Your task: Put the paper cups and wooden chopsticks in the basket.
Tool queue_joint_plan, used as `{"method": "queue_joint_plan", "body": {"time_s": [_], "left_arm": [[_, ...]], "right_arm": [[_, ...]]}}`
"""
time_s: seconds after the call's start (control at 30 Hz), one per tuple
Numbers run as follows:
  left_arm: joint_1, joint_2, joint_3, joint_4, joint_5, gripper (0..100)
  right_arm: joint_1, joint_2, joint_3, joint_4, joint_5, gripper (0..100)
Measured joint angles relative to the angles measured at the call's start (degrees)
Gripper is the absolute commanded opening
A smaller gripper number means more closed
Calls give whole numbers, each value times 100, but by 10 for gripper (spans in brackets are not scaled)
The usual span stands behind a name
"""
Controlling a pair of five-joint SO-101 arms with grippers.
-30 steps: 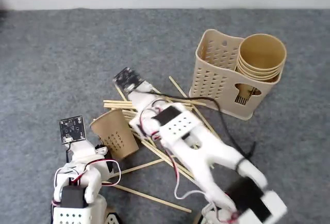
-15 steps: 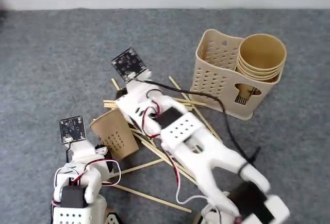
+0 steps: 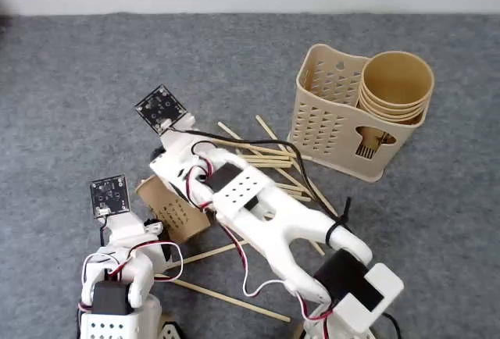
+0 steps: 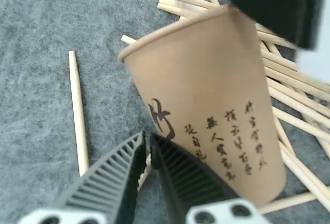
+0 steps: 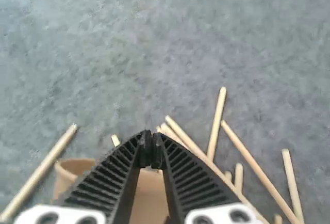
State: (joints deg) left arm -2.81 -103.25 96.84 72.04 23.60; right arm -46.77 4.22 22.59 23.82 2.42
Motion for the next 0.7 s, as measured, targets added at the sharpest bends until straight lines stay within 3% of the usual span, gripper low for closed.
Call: {"method": "queue_joint_plan", "body": {"time_s": [0.23, 0.7], "left_arm": [[0, 0, 0, 0, 0, 14], [0, 0, 0, 0, 0, 14]], "right_arm": [[62, -9, -862, 2426, 615, 9], [246, -9, -1987, 7059, 659, 9]]}}
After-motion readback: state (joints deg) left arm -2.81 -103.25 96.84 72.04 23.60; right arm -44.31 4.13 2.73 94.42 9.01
